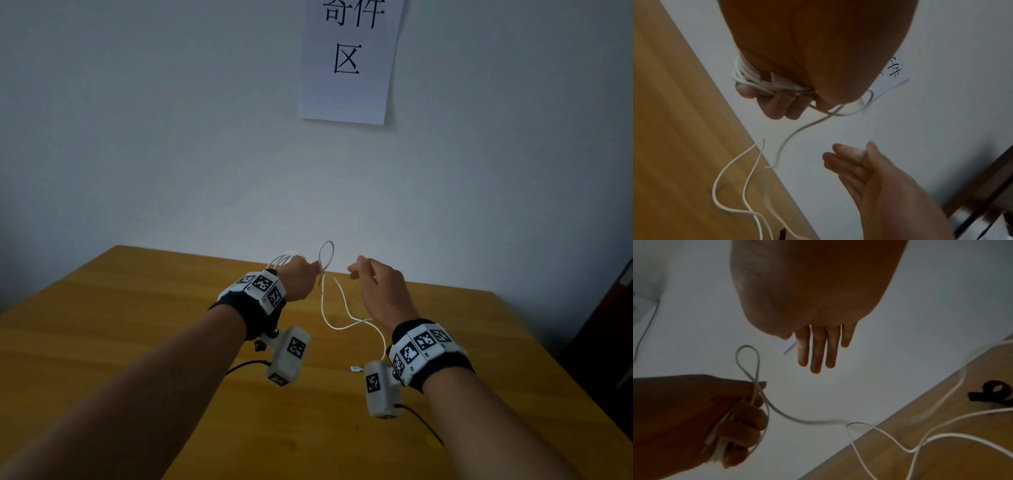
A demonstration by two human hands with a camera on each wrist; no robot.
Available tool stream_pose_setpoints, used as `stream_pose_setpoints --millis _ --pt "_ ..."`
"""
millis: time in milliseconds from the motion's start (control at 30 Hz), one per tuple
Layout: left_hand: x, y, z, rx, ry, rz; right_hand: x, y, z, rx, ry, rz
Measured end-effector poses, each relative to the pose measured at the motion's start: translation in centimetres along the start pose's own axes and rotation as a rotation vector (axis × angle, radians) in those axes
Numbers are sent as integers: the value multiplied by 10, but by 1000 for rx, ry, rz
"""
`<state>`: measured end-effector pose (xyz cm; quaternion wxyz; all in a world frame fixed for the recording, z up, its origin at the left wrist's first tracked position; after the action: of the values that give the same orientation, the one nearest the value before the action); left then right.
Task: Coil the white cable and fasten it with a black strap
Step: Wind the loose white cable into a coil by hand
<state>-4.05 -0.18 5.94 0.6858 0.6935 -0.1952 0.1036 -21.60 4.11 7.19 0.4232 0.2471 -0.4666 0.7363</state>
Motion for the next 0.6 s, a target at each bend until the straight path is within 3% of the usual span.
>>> stream_pose_setpoints --millis 100,367,500,600 --pt "-3 3 -1 10 30 -2 -3 -18 -7 5 -108 176" --pt "-9 11 -6 16 11 -36 -28 -21 -12 3 -353 231" --pt "-4 11 -3 -35 92 -41 -17 -21 -12 32 -222 177" --pt "3 5 -2 6 153 7 -4 -19 -11 8 -64 215"
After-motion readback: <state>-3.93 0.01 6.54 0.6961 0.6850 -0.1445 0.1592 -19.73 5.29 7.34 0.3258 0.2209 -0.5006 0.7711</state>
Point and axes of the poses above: each hand's wrist, its own z-axis towards the middle knuckle, its own x-axis out of the back of the hand, y = z × x, the point moved 5 cm from there along z, towards the middle knuckle, and after that the axes turned 15 degrees about -z, right-handed, at the moved point
